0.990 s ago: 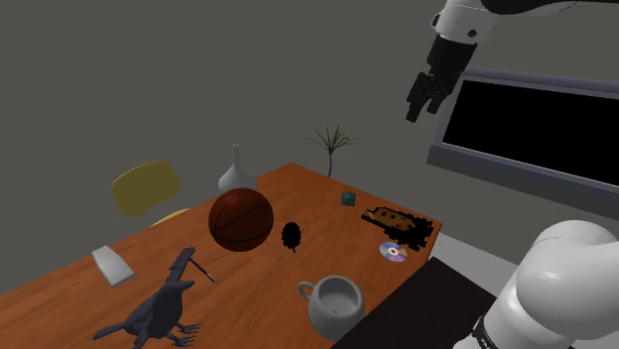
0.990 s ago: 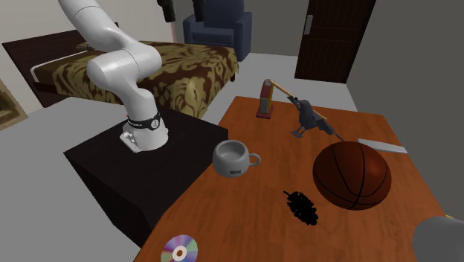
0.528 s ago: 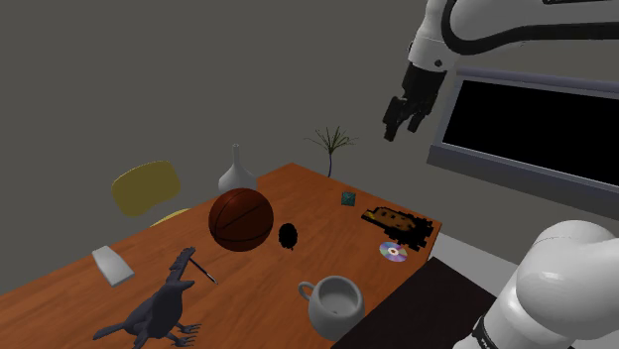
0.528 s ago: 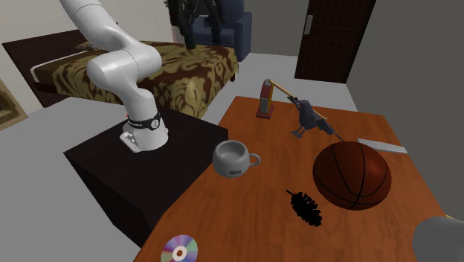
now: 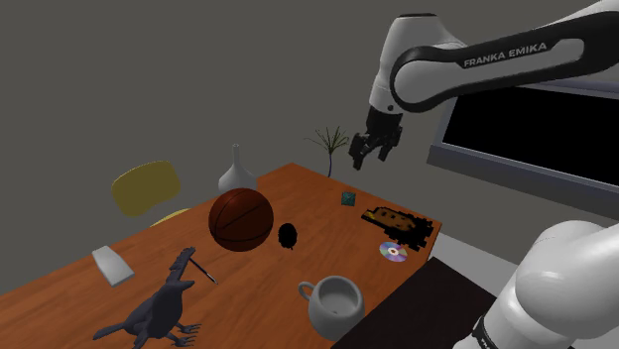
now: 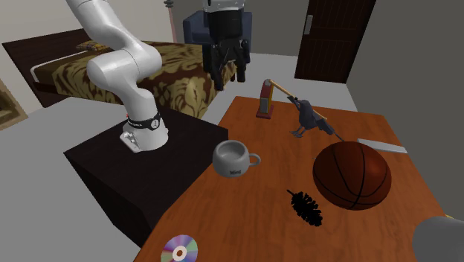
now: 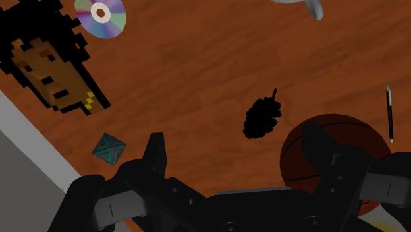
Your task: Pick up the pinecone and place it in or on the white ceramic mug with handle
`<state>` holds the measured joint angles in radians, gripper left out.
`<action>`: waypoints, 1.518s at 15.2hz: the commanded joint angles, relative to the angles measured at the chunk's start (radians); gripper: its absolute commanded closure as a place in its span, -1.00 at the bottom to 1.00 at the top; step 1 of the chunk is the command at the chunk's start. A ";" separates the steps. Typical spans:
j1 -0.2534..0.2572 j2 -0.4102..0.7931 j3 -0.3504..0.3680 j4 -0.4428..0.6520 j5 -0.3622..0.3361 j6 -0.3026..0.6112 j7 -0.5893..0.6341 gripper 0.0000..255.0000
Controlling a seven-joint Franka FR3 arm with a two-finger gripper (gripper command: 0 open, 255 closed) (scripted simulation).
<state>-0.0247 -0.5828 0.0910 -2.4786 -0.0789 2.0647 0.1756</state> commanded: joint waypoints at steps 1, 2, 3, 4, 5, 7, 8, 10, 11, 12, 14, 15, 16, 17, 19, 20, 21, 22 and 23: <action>-0.004 0.058 0.019 -0.007 -0.001 0.062 0.040 -1.00; -0.007 0.089 0.029 -0.010 -0.003 0.093 0.060 -1.00; -0.010 0.121 0.038 -0.012 -0.005 0.123 0.081 -1.00; -0.013 0.155 0.048 -0.011 -0.009 0.153 0.102 -1.00; -0.016 0.189 0.058 -0.010 -0.014 0.183 0.124 -1.00; -0.025 0.261 0.077 -0.002 -0.028 0.239 0.169 -1.00; -0.029 0.299 0.086 0.005 -0.037 0.267 0.193 -1.00; -0.037 0.376 0.103 0.022 -0.060 0.318 0.243 -1.00; -0.041 0.415 0.111 0.033 -0.075 0.342 0.270 -1.00; -0.045 0.455 0.118 0.046 -0.091 0.365 0.297 -1.00; -0.050 0.537 0.128 0.075 -0.128 0.406 0.355 -1.00; -0.051 0.578 0.131 0.092 -0.148 0.425 0.385 -1.00; -0.051 0.619 0.132 0.111 -0.170 0.442 0.415 -1.00; -0.049 0.661 0.132 0.131 -0.192 0.457 0.445 -1.00; -0.040 0.744 0.125 0.175 -0.235 0.484 0.503 -1.00; -0.033 0.785 0.120 0.198 -0.255 0.496 0.530 -1.00; -0.025 0.826 0.113 0.224 -0.273 0.507 0.557 -1.00; -0.017 0.867 0.105 0.250 -0.290 0.516 0.581 -1.00; -0.007 0.908 0.097 0.278 -0.305 0.525 0.604 -1.00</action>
<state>-0.0405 0.2860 0.1956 -2.2222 -0.3660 2.5764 0.7527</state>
